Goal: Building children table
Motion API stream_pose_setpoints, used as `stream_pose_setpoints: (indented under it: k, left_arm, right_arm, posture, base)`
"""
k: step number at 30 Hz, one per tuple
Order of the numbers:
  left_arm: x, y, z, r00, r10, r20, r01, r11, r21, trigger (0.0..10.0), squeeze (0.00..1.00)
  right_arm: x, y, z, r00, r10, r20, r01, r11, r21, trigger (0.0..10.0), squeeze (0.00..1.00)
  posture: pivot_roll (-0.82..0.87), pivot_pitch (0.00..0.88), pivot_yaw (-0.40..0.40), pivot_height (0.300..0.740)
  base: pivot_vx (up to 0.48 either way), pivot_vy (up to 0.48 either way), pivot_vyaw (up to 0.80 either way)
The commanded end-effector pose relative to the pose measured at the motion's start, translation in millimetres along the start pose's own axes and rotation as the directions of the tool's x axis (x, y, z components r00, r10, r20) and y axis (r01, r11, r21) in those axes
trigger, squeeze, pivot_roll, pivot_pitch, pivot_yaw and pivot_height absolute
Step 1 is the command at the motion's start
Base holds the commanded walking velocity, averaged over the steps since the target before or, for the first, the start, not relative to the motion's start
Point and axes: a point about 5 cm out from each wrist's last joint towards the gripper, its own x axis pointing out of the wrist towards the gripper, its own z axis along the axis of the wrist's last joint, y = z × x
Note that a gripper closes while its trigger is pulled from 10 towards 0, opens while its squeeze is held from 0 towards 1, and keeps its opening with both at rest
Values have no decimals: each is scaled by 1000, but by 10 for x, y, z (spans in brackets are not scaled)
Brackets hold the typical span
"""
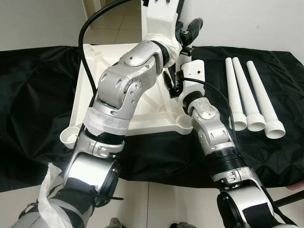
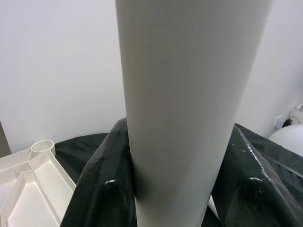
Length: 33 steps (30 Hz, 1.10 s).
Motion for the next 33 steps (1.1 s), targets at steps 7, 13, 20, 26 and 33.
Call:
stream_pose_setpoints:
  k: [7, 13, 20, 26, 33]
  left_arm:
    - [25, -56, 117, 998, -1, 61, 1, 1000, 1, 10000, 0]
    - [11, -72, 175, 994, -25, 106, 31, 998, -60, 10000, 0]
    - [-23, -121, 235, 985, -66, 158, 79, 994, -78, 10000, 1000]
    - [-48, -145, 277, 979, -84, 188, 103, 990, -97, 10000, 0]
    - [-113, -85, 288, 974, -66, 218, 102, 982, -158, 10000, 0]
  right_arm:
    - [32, 22, 21, 1000, -8, 11, 8, 1000, 21, 0, 0]
    - [41, 2, 14, 1000, -31, 0, 31, 999, 35, 10000, 0]
    - [54, -13, 23, 999, -44, -5, 44, 995, 93, 10000, 0]
    - [59, -26, 14, 999, -52, -17, 54, 989, 139, 10000, 0]
    - [60, -75, 13, 997, -77, -26, 81, 975, 205, 10000, 0]
  posture:
    - [-78, 80, 49, 740]
    - [-78, 80, 48, 740]
    - [-77, 79, 46, 740]
    - [-79, 77, 45, 740]
    - [-80, 80, 45, 740]
  base:
    - [0, 0, 0]
    - [0, 0, 0]
    - [0, 0, 0]
    - [0, 0, 0]
    - [0, 0, 0]
